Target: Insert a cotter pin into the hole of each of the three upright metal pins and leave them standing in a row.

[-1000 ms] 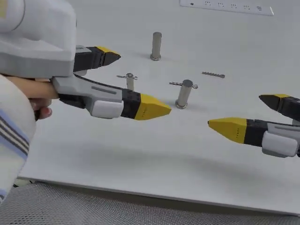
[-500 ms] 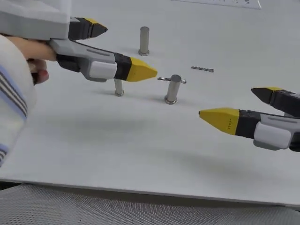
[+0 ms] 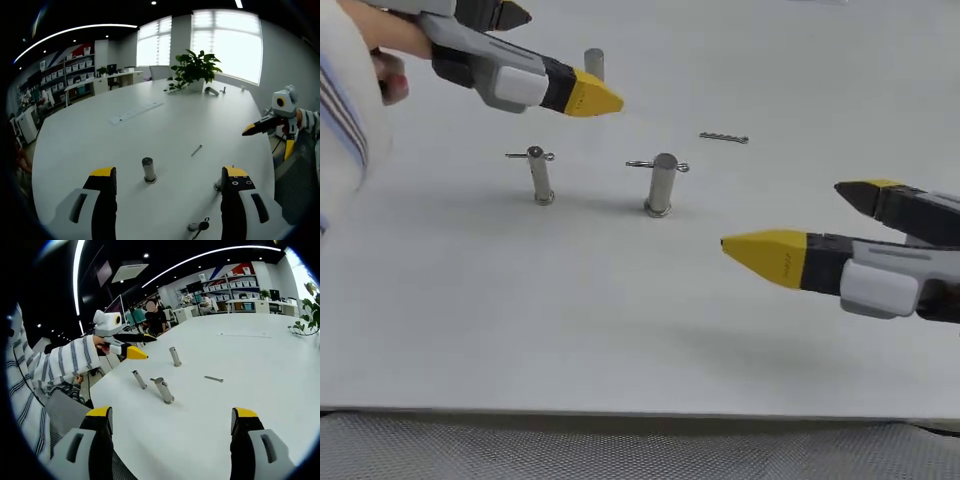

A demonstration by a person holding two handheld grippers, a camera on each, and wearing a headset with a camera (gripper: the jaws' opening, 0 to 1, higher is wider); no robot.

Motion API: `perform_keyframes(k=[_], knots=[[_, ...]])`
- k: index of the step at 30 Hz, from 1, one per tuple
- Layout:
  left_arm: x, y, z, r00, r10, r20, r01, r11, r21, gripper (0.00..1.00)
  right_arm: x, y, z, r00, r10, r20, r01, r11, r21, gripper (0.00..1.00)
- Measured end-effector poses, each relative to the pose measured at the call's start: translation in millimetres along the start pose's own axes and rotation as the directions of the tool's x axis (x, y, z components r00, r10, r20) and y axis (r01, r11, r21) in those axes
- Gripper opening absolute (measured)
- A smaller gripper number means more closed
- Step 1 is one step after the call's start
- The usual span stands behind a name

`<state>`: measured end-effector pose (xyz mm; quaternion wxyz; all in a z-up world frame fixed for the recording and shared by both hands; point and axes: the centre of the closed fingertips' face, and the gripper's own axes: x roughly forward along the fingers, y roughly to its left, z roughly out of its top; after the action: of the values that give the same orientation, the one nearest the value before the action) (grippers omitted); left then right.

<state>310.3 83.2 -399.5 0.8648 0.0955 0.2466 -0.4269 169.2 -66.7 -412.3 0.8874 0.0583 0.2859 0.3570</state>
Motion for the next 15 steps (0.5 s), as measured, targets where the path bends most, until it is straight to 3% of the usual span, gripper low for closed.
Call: perform_keyframes(k=[6,9,15], knots=[[10.6,13.6,1.2,0.9997,-0.01,-0.024,0.011,0.999,0.032,0.79,-2.1,-4.6,1.6,0.9999,-0.011,0.004,0.011,1.0,0.001,0.97],[15.7,17.0,5.4,0.9998,-0.015,-0.009,0.016,0.997,0.075,0.75,-2.5,-4.8,2.1,0.9999,-0.01,0.006,0.01,1.0,0.002,0.97],[29.6,21.8,3.8,0.9992,-0.039,-0.008,0.04,0.995,0.086,0.64,-2.1,-5.8,0.7,0.9999,-0.012,0.002,0.012,1.0,0.004,0.96]])
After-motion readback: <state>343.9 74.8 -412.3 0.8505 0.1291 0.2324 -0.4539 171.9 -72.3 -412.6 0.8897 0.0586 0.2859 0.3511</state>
